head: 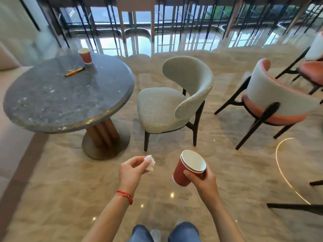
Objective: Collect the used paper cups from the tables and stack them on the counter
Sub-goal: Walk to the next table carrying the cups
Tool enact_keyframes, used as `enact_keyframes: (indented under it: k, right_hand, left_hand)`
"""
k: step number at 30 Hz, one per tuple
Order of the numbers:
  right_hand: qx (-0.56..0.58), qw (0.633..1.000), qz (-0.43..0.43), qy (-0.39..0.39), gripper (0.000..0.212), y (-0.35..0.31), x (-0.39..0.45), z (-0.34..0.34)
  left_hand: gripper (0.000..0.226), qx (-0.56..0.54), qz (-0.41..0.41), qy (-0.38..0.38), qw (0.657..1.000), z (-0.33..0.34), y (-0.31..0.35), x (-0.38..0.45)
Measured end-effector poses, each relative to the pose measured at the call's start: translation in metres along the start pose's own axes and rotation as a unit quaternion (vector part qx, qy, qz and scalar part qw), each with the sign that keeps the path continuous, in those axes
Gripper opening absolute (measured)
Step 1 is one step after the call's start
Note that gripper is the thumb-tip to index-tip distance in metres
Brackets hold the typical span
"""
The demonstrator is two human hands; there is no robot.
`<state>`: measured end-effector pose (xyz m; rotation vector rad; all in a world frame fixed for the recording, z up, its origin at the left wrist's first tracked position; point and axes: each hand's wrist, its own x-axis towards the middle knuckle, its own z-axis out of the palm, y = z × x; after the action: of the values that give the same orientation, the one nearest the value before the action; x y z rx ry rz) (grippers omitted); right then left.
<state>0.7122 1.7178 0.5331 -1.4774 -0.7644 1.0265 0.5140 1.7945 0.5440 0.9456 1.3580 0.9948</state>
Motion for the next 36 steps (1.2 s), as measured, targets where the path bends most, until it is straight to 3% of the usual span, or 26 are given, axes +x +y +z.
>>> enact_keyframes:
  k: [7,20,31,36]
  right_hand:
    - [0.006,1.0,0.008,0.009,0.049,-0.007,0.077,-0.03]
    - [0.005,0.999,0.008,0.042,0.048,-0.043,0.258,-0.133]
    - [0.018,0.994,0.025,0.103,0.048,-0.049,0.386,-0.184]
    - [0.03,0.987,0.026,0.155,0.051,-0.064,0.442,-0.212]
  left_hand:
    - [0.006,0.009,-0.008,-0.019,1.0,0.064,0.008,0.06]
    - [0.004,0.003,-0.018,-0.068,0.998,0.256,0.054,0.184]
    - [0.004,0.064,-0.02,-0.118,0.991,0.371,0.083,0.291]
    - [0.007,0.092,-0.018,-0.178,0.98,0.44,0.102,0.349]
